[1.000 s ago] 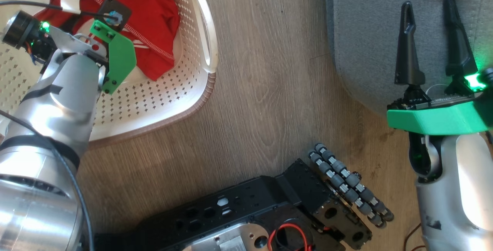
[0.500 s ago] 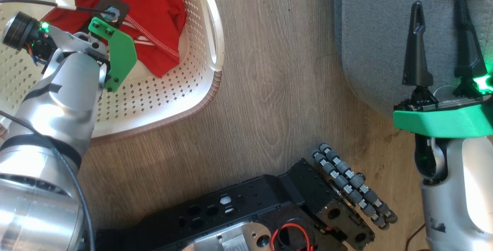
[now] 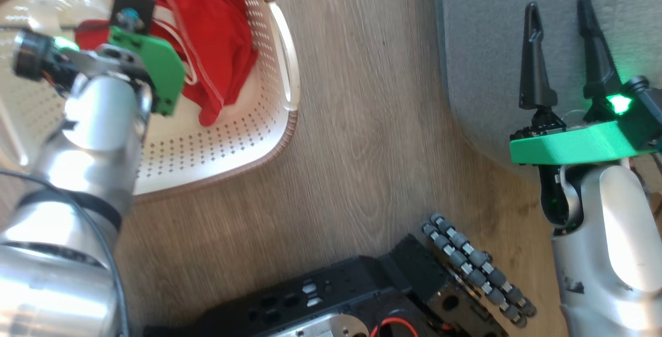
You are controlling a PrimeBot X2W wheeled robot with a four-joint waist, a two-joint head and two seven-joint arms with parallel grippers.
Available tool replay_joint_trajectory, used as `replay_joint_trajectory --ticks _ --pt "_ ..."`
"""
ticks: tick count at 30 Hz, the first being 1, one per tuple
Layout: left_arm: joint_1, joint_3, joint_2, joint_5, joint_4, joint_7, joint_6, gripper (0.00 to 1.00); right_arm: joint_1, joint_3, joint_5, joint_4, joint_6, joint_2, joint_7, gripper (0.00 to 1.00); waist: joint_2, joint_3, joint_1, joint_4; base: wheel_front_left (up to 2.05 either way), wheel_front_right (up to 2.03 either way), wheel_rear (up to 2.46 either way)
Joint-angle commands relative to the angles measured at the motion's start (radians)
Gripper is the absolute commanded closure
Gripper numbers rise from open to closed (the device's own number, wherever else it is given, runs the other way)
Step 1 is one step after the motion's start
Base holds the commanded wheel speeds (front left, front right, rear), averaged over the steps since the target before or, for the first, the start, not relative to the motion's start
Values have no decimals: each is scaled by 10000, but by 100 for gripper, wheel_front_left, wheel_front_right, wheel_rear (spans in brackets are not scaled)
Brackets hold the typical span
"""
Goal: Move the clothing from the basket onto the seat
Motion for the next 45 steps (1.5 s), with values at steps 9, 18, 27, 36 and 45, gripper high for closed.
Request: replay_joint_trajectory --ticks 9,18,27,36,45 --pt "1813 592 -324 -738 -585 -945 -142 100 503 -134 -244 383 10 -347 93 0 0 -2696 -2 985 0 0 0" --pt "4169 1374 -399 -762 -4941 -958 -159 100 1030 -109 -295 805 10 -619 93 0 0 -4961 -2 1854 0 0 0" --pt "5766 2162 -647 -389 -7913 -959 -484 100 1479 24 -288 1141 10 -659 93 0 0 -6445 -2 2289 0 0 0" --pt "6774 2830 -855 -32 -10698 -959 -930 100 1972 195 -314 1397 10 -720 93 0 0 -7608 -2 2625 0 0 0" --pt "7245 3247 -922 103 -13125 -959 -1148 100 2452 400 -323 1483 10 -767 93 0 0 -8376 -2 2753 0 0 0"
